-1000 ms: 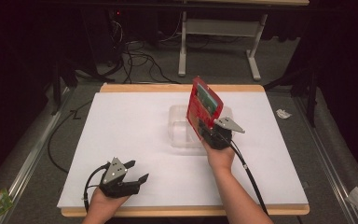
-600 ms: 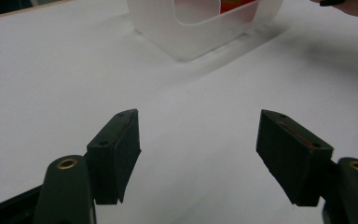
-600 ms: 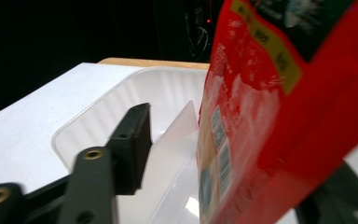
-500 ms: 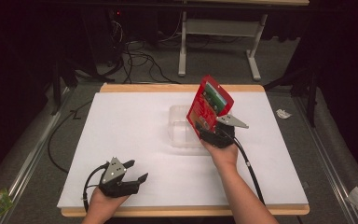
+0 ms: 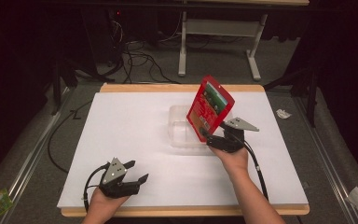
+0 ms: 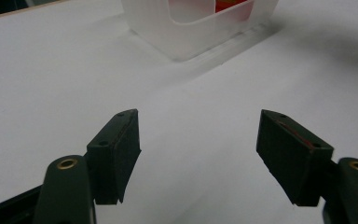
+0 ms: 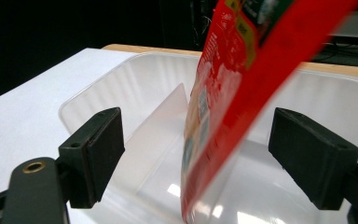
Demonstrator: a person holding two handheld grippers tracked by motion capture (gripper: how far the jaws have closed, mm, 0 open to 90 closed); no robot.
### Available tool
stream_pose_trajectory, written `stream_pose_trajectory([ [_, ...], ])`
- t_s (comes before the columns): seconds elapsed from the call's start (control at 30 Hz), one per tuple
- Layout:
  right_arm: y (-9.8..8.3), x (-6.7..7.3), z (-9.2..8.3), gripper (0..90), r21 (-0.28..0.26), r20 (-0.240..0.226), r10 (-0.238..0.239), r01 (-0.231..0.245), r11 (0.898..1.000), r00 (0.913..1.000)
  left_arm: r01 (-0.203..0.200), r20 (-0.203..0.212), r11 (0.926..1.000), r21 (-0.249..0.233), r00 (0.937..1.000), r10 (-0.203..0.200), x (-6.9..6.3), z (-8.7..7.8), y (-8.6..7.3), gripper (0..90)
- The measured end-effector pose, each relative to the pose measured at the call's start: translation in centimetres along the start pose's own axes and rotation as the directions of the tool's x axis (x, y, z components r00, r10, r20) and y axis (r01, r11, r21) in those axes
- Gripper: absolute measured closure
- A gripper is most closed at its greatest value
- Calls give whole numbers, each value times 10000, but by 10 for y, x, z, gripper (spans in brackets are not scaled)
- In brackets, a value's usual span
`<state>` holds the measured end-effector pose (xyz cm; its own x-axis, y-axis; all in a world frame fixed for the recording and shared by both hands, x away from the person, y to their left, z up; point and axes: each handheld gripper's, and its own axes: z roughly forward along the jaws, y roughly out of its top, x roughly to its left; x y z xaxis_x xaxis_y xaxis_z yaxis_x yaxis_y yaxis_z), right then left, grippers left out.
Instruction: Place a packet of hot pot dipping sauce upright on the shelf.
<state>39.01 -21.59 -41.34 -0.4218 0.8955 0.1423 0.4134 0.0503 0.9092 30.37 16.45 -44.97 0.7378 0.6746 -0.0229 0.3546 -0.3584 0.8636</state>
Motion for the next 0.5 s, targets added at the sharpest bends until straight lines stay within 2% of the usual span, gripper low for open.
stream_pose_trajectory([
  [0.1, -3, -3, -9, 183, -75, -93, -57, 56, 10000, 9999, -37, 38, 10000, 34, 10000, 37, -1, 1, 0, 308],
  [0.33, -22, -17, -60, 178, -224, -313, -384, 377, 9990, 9988, 0, 89, 10000, 5, 10000, 0, -1, 1, -1, 307],
  [0.5, -44, -32, -103, 168, -158, -136, -691, 689, 9975, 9975, 86, 129, 10000, -19, 9999, -86, -1, 2, -1, 306],
])
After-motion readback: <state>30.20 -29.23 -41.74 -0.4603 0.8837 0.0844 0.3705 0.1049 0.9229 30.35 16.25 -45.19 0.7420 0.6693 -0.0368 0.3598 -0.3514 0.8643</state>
